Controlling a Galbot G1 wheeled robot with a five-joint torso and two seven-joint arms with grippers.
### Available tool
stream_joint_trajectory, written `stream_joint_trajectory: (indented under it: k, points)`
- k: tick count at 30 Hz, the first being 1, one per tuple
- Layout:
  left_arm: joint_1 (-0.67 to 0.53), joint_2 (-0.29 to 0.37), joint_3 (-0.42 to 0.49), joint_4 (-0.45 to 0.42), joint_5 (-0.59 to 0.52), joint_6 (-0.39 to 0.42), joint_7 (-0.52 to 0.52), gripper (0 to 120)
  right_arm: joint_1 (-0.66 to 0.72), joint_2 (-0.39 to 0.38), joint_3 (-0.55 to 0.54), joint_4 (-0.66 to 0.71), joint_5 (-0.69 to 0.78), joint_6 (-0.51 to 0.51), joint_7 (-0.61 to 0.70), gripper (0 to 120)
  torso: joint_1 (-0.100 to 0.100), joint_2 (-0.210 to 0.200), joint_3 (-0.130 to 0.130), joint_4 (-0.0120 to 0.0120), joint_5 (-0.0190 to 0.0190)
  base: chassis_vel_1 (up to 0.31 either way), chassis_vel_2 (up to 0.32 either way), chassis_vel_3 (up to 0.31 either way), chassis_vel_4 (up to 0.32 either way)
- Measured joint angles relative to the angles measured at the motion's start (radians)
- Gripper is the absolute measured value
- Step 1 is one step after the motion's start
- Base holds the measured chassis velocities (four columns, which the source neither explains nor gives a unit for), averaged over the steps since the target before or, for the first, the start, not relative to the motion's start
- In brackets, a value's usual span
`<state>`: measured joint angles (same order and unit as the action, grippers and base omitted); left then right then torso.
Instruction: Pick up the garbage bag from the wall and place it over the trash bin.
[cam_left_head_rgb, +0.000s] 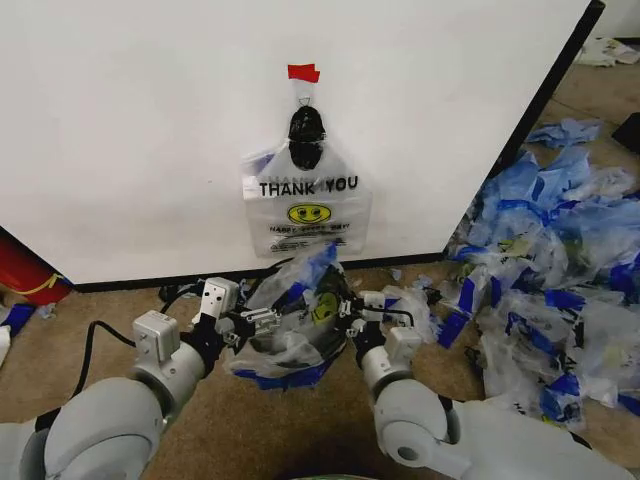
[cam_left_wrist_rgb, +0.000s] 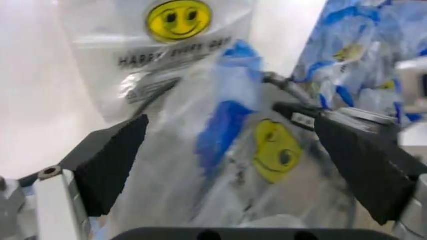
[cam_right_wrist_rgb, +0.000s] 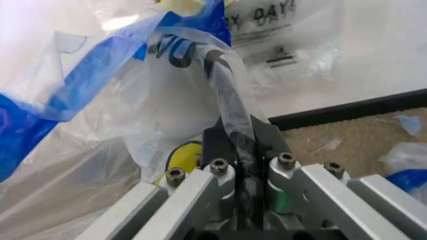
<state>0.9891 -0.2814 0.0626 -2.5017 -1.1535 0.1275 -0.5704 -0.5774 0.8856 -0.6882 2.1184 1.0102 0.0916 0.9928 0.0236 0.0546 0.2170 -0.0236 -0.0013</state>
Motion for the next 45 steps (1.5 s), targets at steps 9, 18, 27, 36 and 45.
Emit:
stream_joint_trajectory:
  k: [9, 18, 27, 36, 45]
  points:
    - [-0.053, -0.014, 0.077, 0.001, 0.033, -0.017, 0.015, 98, 0.114, 0.019, -0.068, 0.011, 0.057, -0.016, 0.024, 0, 0.0, 0.0, 0.0, 0.0, 0.0, 0.0, 0.0, 0.0, 0.0]
    - [-0.057, -0.021, 0.096, 0.013, 0.059, -0.032, 0.013, 96, 0.167, 0.022, -0.114, 0.024, 0.07, -0.018, 0.025, 0, 0.0, 0.0, 0.0, 0.0001, 0.0002, 0.0, 0.0, 0.0, 0.0]
    - [-0.114, -0.029, 0.167, 0.043, 0.073, -0.048, 0.008, 95, 0.156, 0.014, -0.122, 0.041, 0.059, -0.017, 0.019, 0, 0.0, 0.0, 0.0, -0.0001, 0.0002, 0.0, 0.0, 0.0, 0.0]
    - [-0.136, -0.026, 0.197, 0.062, 0.079, -0.065, -0.002, 94, 0.141, -0.002, -0.118, 0.064, 0.047, -0.013, 0.01, 0, 0.0, 0.0, 0.0, -0.0001, 0.0001, 0.0, 0.0, 0.0, 0.0]
    - [-0.148, -0.009, 0.196, 0.064, 0.085, -0.066, -0.02, 79, 0.128, -0.001, -0.113, 0.072, 0.033, -0.01, 0.006, 0, 0.0, 0.0, 0.0, 0.0, 0.0002, 0.0, 0.0, 0.0, 0.0]
